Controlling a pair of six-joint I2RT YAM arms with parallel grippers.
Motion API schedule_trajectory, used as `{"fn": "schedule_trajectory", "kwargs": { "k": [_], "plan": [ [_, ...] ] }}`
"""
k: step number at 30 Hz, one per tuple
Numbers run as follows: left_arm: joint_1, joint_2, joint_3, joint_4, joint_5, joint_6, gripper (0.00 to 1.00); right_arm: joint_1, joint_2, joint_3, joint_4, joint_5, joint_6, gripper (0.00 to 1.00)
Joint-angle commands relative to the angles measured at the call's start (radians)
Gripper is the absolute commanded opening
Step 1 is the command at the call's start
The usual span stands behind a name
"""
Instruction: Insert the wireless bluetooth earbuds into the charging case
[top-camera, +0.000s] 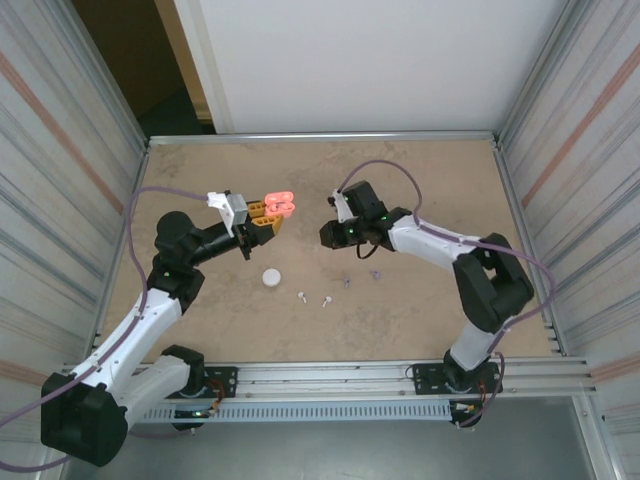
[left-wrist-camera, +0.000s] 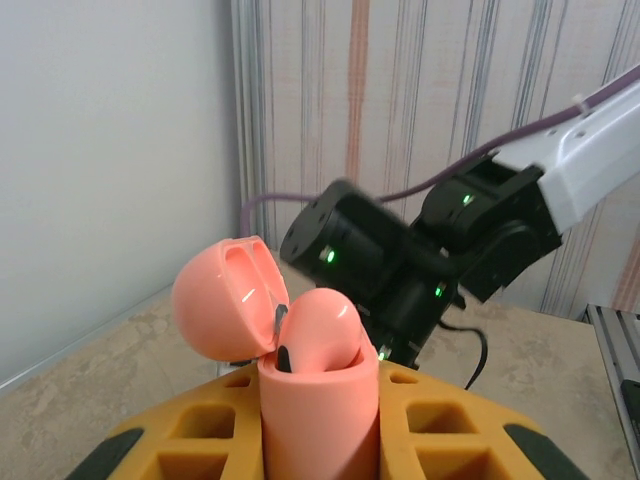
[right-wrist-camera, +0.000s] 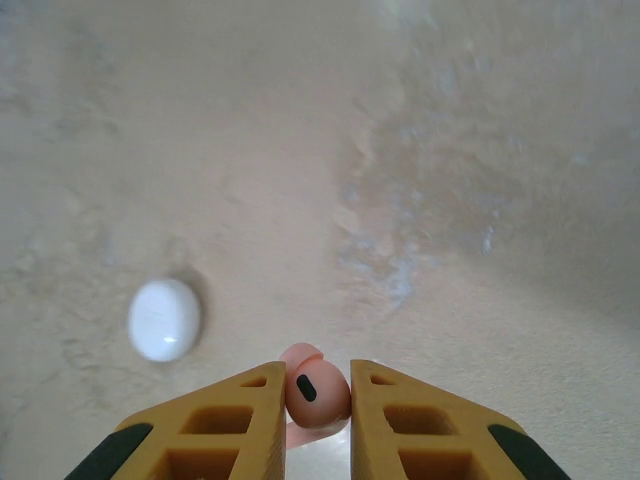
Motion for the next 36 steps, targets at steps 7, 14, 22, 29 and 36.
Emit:
{"fn": "schedule_trajectory", "kwargs": {
  "k": [7, 14, 22, 29, 36],
  "plan": [
    [0.006, -0.005, 0.025, 0.05, 0.03, -0.026, 0.0, -0.012, -0.222, -0.004, -0.066, 0.0, -0.181, 0.2],
    [0.004, 0.004, 0.025, 0.063, 0.038, -0.036, 0.0, -0.01, -0.336, -0.003, -0.025, -0.005, -0.246, 0.2],
    [0.004, 0.01, 0.025, 0.06, 0.044, -0.035, 0.0, 0.009, -0.396, 0.024, 0.011, 0.018, -0.295, 0.21],
    [0.002, 0.013, 0.026, 0.06, 0.047, -0.038, 0.0, 0.042, -0.412, 0.06, 0.03, 0.039, -0.331, 0.21],
    [0.0, 0.014, 0.027, 0.057, 0.047, -0.035, 0.0, 0.069, -0.419, 0.098, 0.051, 0.039, -0.37, 0.21]
  ]
}}
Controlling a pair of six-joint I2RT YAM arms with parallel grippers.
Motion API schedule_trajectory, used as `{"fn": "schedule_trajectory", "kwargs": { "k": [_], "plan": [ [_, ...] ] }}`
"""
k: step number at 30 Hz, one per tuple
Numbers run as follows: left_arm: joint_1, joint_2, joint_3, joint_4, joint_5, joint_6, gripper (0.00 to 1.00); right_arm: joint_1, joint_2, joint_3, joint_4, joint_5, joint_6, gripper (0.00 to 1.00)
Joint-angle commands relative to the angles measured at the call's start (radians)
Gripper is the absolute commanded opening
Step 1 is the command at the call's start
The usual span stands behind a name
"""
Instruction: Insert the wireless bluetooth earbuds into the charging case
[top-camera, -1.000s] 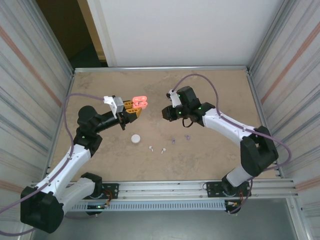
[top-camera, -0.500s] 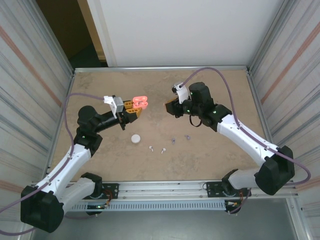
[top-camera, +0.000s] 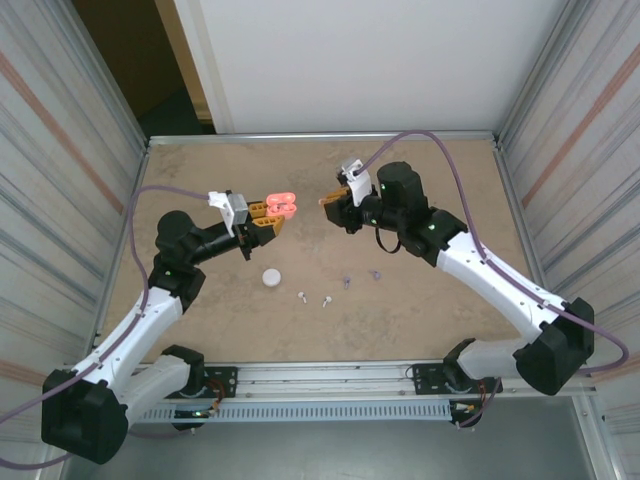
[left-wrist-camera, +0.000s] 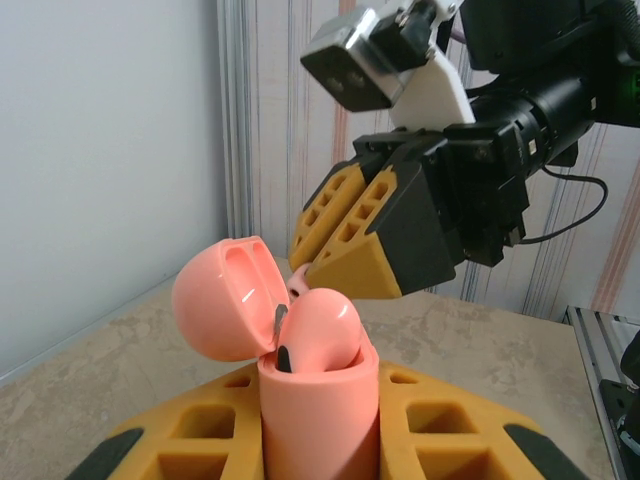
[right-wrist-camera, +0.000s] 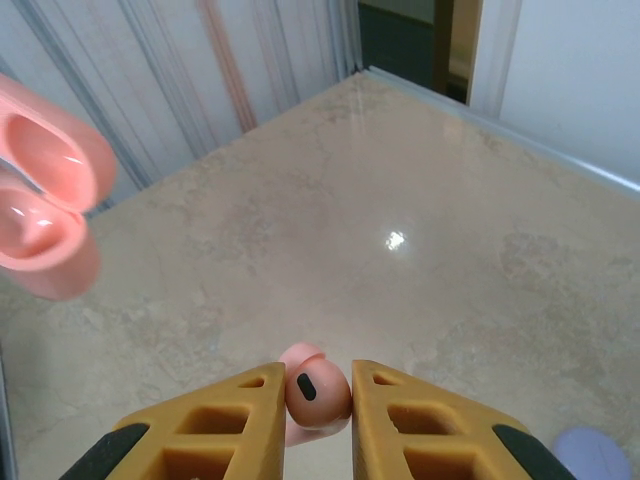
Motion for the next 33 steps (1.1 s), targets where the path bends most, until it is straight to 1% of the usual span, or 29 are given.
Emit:
{"fn": "schedule_trajectory", "kwargs": {
  "k": [1, 25, 33],
  "plan": [
    [0.0, 0.0, 0.026, 0.032, 0.02, -0.008, 0.0, 0.017, -0.031, 0.05, 0.042, 0.014, -0.043, 0.21],
    [-0.006, 0.004, 0.032, 0.024, 0.02, -0.004, 0.0, 0.09, 0.001, 0.105, 0.154, -0.087, -0.115, 0.21],
    [-0.007, 0.003, 0.031, 0.027, 0.021, -0.008, 0.0, 0.108, 0.03, 0.115, 0.159, -0.104, -0.14, 0.21]
  ]
}}
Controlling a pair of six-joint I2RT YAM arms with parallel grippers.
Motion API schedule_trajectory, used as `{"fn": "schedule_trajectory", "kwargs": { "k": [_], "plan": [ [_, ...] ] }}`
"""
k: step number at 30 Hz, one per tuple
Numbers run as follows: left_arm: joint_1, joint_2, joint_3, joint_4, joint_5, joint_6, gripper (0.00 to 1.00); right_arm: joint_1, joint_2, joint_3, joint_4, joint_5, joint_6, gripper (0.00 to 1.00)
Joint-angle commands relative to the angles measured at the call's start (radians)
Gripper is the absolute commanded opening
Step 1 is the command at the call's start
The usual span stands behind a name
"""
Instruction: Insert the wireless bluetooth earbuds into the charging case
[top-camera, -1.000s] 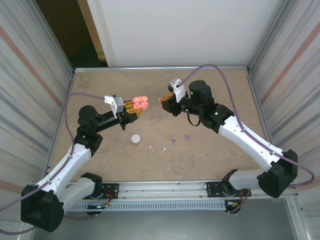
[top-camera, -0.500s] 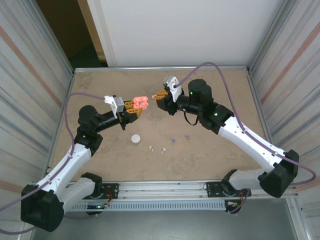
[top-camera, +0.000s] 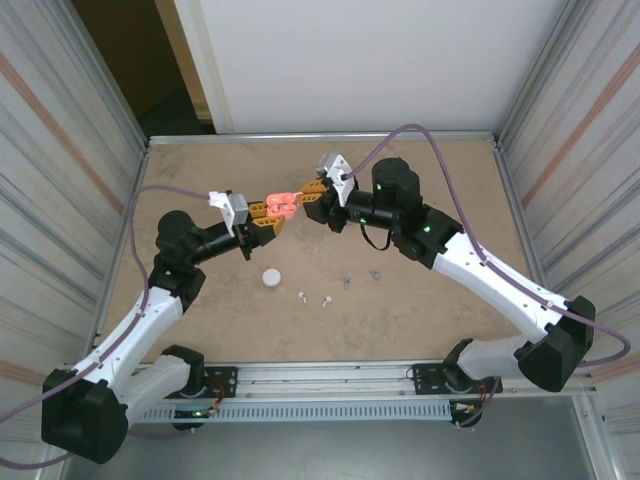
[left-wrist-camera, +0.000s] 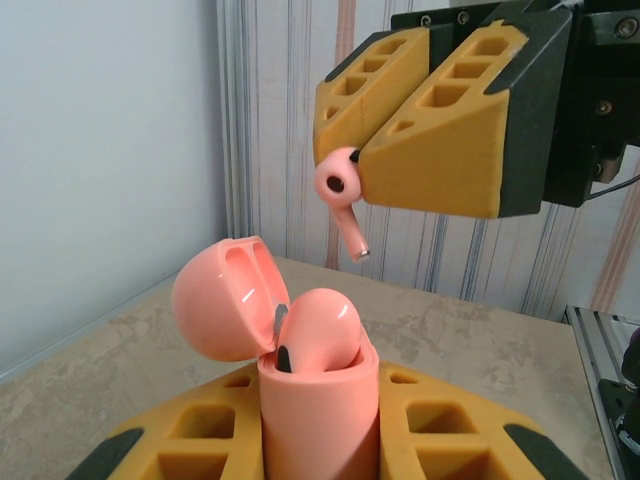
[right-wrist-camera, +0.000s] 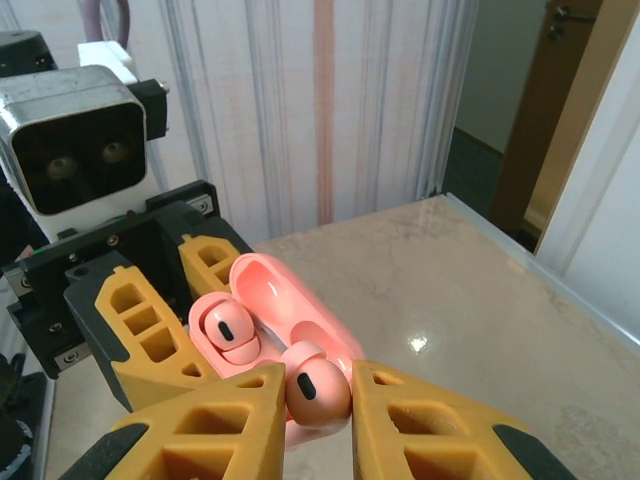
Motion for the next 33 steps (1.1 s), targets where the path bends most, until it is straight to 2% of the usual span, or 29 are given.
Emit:
{"fn": "schedule_trajectory", "kwargs": {
  "k": [1, 22, 33],
  "plan": [
    [-0.005, 0.0, 0.032, 0.028, 0.021, -0.01, 0.0, 0.011, 0.013, 0.038, 0.027, -0.019, -0.035, 0.22],
    [-0.005, -0.002, 0.031, 0.031, 0.021, -0.01, 0.0, 0.027, 0.053, 0.038, -0.003, 0.012, -0.065, 0.22],
    [-0.005, -0.004, 0.029, 0.031, 0.021, -0.01, 0.0, 0.027, 0.061, 0.019, -0.016, -0.021, -0.075, 0.23]
  ]
}}
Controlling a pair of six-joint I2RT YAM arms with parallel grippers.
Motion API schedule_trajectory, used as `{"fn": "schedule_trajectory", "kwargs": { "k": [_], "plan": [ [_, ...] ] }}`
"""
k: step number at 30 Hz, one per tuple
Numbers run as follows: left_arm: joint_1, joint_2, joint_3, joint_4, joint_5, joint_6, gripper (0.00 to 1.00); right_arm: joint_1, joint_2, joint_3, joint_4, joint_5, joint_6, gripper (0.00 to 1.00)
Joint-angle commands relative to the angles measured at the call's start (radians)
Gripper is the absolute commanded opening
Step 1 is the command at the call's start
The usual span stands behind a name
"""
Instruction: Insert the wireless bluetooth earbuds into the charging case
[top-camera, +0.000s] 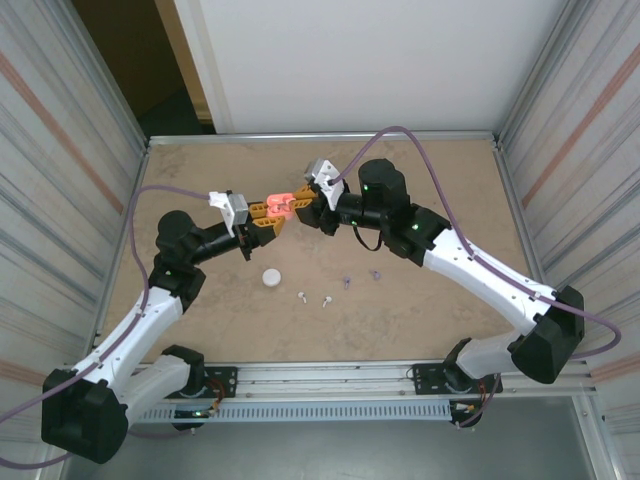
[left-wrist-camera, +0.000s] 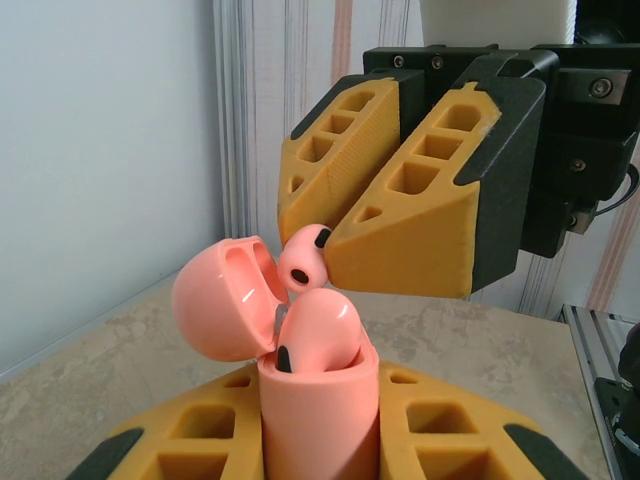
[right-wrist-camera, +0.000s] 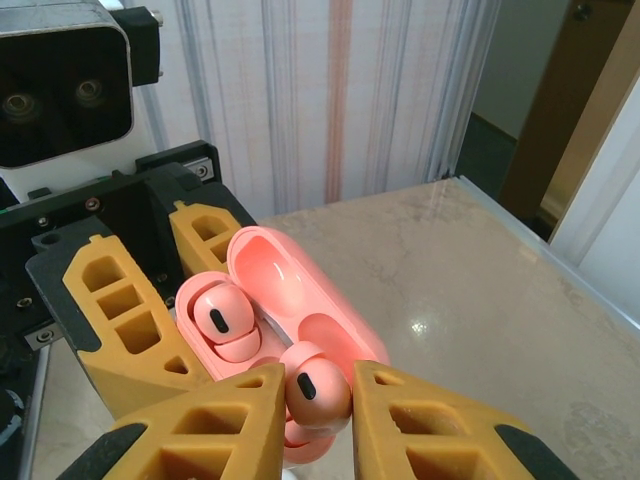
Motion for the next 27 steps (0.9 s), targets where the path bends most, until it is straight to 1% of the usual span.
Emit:
{"fn": "schedule_trajectory", "kwargs": {
  "k": [1, 7, 14, 22, 27],
  "plan": [
    [-0.005, -0.005, 0.031, 0.031, 0.014, -0.01, 0.0, 0.007, 0.01, 0.006, -0.007, -0.018, -0.019, 0.23],
    [-0.005, -0.004, 0.029, 0.031, 0.014, -0.009, 0.0, 0.006, 0.009, 0.008, -0.012, -0.031, -0.011, 0.26],
    [-0.005, -0.005, 0.029, 0.031, 0.014, -0.009, 0.0, 0.006, -0.002, 0.015, 0.0, -0.035, 0.001, 0.32],
    [-0.005, -0.007, 0.03, 0.03, 0.014, -0.009, 0.0, -0.008, -0.023, 0.033, -0.002, -0.011, 0.028, 0.45],
    [-0.007, -0.007, 0.03, 0.033, 0.02, -0.011, 0.0, -0.046, -0.051, 0.002, 0.037, -0.034, 0.09, 0.58]
  ]
}}
